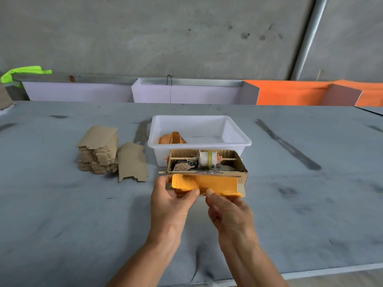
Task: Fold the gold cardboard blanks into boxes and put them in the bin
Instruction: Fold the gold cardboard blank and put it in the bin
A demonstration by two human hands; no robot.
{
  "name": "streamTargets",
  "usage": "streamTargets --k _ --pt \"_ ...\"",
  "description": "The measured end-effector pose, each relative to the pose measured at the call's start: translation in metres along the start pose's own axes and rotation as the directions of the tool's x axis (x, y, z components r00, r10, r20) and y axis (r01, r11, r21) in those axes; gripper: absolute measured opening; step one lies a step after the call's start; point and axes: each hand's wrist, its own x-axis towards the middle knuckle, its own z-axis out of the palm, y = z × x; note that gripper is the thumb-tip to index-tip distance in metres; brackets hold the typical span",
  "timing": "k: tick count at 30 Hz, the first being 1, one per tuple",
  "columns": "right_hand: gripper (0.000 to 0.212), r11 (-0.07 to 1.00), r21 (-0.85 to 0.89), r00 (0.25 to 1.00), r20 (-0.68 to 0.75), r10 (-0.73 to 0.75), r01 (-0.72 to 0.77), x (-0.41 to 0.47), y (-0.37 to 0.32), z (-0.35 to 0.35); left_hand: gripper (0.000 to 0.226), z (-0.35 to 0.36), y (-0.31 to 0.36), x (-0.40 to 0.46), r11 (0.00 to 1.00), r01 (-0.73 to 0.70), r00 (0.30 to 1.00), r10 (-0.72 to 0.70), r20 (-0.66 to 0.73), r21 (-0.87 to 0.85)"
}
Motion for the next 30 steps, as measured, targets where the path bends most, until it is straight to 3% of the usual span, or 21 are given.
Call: streamTargets --k 7,16,24,27,30 --pt "0.017 1.000 0.014 1.000 0.031 0.007 -0.008 0.000 0.000 0.000 0.038 0.004 -0.006 -0.004 0.994 0.062 0.998 -0.063 -0.007 -0.089" --pt "0.016 0.999 -0.013 0.998 0.050 0.034 -0.034 0.004 -0.005 -0.018 0.017 -0.007 -0.011 0.001 0.994 0.100 0.995 -0.099 0.018 -0.052" --pt "0.018 0.994 0.095 0.994 0.101 0.036 -0.045 0.006 0.000 -0.018 0.011 -0.016 -0.016 0.007 0.982 0.155 0.986 -0.146 0.086 -0.107" --pt "0.016 0.983 0.186 0.988 0.149 -0.029 0.001 0.011 -0.003 -0.019 0.021 -0.020 -0.011 0.011 0.951 0.283 0.950 -0.259 0.174 -0.126" --pt "0.015 0.984 0.169 0.962 0.252 -0.103 0.061 0.015 -0.008 -0.025 0.040 -0.023 -0.002 0.019 0.855 0.505 0.842 -0.458 0.286 -0.119"
